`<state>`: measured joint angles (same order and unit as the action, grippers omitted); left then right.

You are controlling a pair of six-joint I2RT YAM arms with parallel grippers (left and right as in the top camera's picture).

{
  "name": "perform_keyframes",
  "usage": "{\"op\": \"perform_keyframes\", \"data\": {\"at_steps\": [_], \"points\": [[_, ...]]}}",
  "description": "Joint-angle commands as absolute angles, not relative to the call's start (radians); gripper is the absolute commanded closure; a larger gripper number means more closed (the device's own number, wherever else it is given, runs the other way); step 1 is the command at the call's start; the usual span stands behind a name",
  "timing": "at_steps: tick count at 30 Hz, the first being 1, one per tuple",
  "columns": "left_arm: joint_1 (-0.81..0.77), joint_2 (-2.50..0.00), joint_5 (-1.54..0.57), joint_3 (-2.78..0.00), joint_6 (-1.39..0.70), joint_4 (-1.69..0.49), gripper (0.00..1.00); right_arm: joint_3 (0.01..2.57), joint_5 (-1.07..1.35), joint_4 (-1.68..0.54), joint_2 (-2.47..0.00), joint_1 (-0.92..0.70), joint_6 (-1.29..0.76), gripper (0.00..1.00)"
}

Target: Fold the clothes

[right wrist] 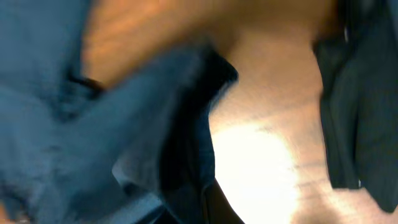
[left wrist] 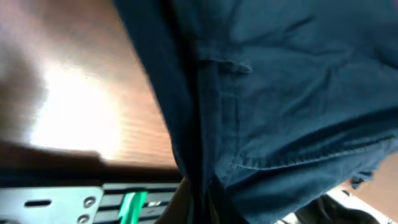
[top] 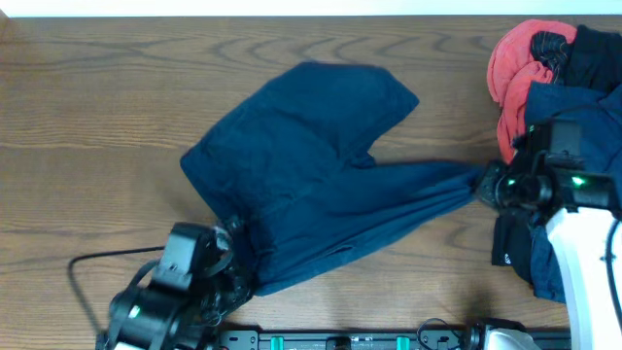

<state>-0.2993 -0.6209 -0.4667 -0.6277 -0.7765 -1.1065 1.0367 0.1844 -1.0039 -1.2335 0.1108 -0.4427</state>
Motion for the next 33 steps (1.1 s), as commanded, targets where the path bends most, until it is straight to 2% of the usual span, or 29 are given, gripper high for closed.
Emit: {"op": "perform_keyframes", "data": {"at_steps": [1, 5, 10, 15, 23, 33], "points": [[-0.299, -0.527, -0.272, -0.678, -0.760, -1.131, 0.94, 1.152, 0.116, -0.970, -1.217, 0.106, -0.315, 0.99], [-0.299, -0.495, -0.029, -0.676, -0.865, -1.085, 0.94, 1.218, 0.119, -0.895, -1.256, 0.025, -0.242, 0.99], [-0.299, -0.532, 0.169, -0.652, -0.904, -0.911, 0.94, 1.276, 0.097, -0.754, -1.355, -0.072, -0.228, 0.99], [-0.298, -0.644, 0.365, -0.641, -0.904, -0.736, 0.94, 1.281, 0.097, -0.482, -1.483, -0.129, -0.228, 0.99], [-0.275, -0.944, 0.519, -0.641, -0.904, -0.496, 0.94, 1.281, 0.097, -0.114, -1.681, -0.208, -0.214, 0.99], [-0.048, -1.316, 0.467, -0.641, -0.969, -0.108, 0.94, 1.281, 0.093, 0.265, -1.946, -0.244, -0.208, 0.99]]}}
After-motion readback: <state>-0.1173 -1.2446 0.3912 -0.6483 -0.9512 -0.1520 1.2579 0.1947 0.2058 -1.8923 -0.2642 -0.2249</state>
